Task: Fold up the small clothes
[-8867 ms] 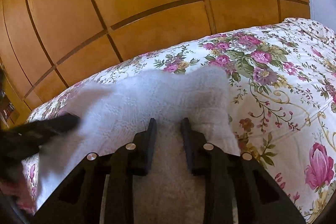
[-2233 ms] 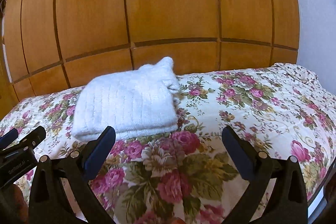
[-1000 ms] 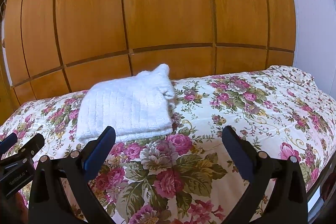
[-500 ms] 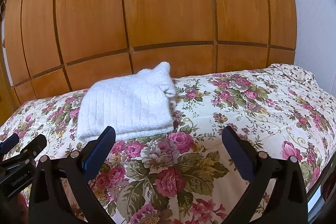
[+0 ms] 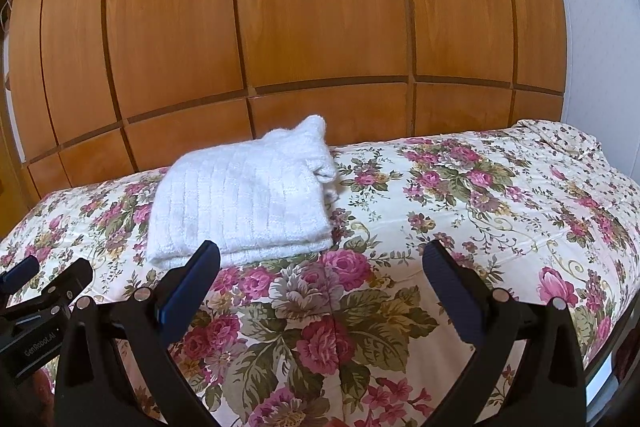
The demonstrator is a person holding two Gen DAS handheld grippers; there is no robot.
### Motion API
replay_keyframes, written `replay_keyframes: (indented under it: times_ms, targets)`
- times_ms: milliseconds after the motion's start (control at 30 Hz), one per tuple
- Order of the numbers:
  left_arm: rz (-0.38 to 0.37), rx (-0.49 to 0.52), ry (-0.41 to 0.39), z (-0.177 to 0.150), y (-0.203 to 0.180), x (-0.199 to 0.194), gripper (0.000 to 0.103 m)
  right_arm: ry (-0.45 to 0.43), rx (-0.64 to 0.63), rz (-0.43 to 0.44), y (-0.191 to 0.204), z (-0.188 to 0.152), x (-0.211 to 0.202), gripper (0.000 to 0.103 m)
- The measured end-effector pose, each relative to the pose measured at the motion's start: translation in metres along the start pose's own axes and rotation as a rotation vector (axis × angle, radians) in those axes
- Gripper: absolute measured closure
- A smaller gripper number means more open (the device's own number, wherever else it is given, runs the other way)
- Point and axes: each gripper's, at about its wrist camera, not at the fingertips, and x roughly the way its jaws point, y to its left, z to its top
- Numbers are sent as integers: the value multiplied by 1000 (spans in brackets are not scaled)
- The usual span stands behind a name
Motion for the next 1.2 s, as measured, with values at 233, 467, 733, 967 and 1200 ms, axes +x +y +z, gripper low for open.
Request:
replay_keyframes:
  times_ms: [233,467,733,967,1200]
  targets:
    - [-23,-22,13,0,3,2,4,4,1,-1,0,-1,1,2]
    - [-36,-19,-8,0,0,-3,4,7,4,1,0,-1,2,2]
    - [-50,6,-2,-1,-5,-2,4,14,9,1,-1,-2,4,2]
    - [-62,9,2,-1,-7,-1,4,21,10,1,-2,-3,5,2]
    - [-65,25,10,-1,-11,1,4,32,17,-4,-4,-4,8,2]
